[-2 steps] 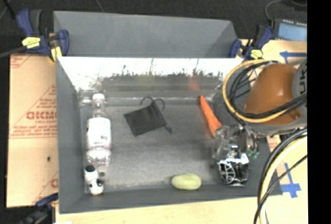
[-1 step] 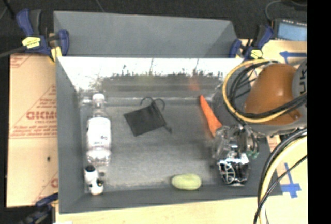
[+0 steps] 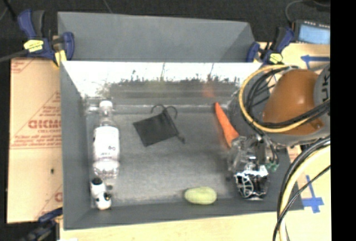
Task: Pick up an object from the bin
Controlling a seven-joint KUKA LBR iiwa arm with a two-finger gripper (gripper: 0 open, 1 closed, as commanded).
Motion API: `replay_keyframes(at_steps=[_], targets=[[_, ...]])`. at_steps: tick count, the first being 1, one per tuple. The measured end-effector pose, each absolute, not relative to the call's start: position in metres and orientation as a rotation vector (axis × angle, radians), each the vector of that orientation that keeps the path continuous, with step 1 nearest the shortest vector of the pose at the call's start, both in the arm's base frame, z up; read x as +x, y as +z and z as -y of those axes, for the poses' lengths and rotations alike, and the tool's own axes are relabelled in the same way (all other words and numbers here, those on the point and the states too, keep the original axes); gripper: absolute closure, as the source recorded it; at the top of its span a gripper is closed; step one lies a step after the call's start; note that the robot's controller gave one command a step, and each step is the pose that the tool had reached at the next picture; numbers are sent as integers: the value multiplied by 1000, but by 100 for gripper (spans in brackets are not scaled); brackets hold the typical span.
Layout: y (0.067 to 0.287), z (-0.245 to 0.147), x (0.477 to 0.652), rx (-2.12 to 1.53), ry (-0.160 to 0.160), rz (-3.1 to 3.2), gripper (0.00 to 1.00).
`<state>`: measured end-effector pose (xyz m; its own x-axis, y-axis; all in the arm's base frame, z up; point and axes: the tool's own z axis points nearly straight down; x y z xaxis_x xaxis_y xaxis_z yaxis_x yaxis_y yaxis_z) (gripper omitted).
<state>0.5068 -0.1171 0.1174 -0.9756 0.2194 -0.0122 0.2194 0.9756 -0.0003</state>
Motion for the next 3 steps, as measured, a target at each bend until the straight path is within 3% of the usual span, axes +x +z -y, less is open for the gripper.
replay_keyframes(at_steps=[1, 2, 3], targets=[[160, 114, 503, 312, -3, -3117, 100], [208, 136, 516, 365, -4, -3104, 0], [208, 136, 516, 366, -3, -3104, 0]])
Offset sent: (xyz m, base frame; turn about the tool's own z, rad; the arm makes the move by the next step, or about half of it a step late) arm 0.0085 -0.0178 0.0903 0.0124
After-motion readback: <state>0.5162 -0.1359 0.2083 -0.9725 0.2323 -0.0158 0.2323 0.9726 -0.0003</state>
